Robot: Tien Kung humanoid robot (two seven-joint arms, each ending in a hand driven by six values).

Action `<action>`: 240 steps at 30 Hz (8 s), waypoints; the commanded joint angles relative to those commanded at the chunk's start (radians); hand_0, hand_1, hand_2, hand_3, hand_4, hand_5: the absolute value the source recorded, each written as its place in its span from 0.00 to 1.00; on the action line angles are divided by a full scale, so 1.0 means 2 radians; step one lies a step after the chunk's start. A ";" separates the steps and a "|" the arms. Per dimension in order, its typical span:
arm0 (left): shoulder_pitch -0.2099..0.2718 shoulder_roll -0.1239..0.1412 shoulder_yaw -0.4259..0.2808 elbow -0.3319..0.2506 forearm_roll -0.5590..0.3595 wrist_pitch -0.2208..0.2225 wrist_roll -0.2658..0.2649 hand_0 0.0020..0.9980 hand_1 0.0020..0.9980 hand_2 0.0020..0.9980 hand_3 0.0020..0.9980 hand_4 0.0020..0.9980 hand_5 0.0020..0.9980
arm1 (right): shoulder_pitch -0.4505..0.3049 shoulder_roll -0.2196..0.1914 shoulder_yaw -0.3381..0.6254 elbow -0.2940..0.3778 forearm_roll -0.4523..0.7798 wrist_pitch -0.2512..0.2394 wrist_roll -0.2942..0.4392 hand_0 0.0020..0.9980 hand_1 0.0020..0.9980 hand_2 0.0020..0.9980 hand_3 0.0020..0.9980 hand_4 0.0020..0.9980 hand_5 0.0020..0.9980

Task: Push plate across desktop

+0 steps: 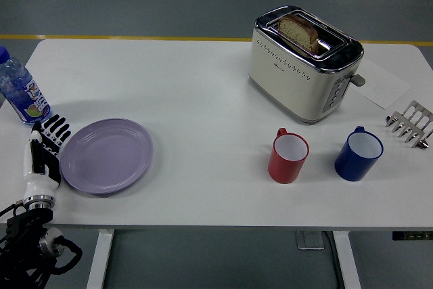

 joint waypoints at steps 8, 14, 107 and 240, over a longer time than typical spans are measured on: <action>-0.010 -0.010 0.019 0.002 -0.005 0.007 0.000 0.73 0.75 0.74 0.67 0.45 1.00 | 0.001 0.000 -0.003 0.000 0.002 0.000 0.001 0.62 0.58 0.66 0.60 0.43 0.35; -0.016 -0.016 0.036 0.001 -0.012 0.013 0.000 0.73 0.75 0.75 0.68 0.45 1.00 | 0.000 -0.001 -0.004 0.000 0.004 0.000 0.002 0.62 0.58 0.66 0.60 0.43 0.35; -0.047 0.015 0.045 -0.160 0.073 0.019 0.115 0.68 0.66 0.65 0.59 0.41 0.96 | 0.000 -0.010 0.000 0.000 -0.002 -0.004 0.009 0.62 0.57 0.65 0.60 0.45 0.35; 0.094 0.038 -0.282 -0.251 -0.041 -0.167 0.403 0.67 0.70 0.70 0.70 0.54 1.00 | 0.007 -0.012 0.028 0.000 -0.031 -0.002 0.001 0.62 0.57 0.65 0.60 0.42 0.34</action>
